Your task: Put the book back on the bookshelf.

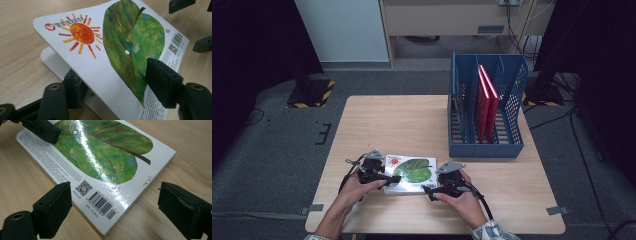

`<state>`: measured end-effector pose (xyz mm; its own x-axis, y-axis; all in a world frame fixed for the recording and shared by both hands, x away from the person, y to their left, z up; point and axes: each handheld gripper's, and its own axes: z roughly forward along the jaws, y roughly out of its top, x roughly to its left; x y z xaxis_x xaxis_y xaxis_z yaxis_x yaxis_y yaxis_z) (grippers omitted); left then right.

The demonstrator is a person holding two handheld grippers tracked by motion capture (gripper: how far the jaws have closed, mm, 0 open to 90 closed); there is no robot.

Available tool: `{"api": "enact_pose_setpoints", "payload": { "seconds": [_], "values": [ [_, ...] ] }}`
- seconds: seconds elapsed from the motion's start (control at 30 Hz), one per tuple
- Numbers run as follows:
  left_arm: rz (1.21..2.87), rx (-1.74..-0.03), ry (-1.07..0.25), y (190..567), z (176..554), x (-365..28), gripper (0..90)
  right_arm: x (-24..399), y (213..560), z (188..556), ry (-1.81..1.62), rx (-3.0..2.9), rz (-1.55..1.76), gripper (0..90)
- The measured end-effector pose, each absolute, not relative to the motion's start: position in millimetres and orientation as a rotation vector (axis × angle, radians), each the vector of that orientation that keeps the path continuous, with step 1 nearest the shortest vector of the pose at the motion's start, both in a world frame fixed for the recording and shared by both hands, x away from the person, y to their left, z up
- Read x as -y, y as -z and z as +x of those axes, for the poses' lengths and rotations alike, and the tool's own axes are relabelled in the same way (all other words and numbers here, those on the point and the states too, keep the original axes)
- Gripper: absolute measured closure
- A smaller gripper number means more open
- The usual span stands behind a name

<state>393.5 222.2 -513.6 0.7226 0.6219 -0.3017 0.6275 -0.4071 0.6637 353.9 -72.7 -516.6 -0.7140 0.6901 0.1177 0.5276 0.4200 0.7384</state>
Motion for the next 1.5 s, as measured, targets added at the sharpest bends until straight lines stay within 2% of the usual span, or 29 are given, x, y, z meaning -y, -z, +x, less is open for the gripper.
{"api": "enact_pose_setpoints", "payload": {
  "seconds": [0.5, 0.73, 0.87, 1.5],
  "values": [
    [2.136, -0.908, 0.014, 512, 392, -224, 49.0, 67, 527, 360, -1.14, -2.508, 1.086, 8.7],
    [2.132, -0.883, 0.012, 510, 391, -225, 52.9, 61, 530, 364, -1.126, -2.546, 1.068, 4.6],
    [2.141, -0.869, -0.005, 508, 389, -225, 54.0, 61, 529, 366, -1.136, -2.536, 1.078, 6.7],
    [2.155, -0.79, -0.076, 502, 381, -223, 58.4, 65, 530, 391, -1.171, -2.543, 1.17, 6.6]
  ]
}}
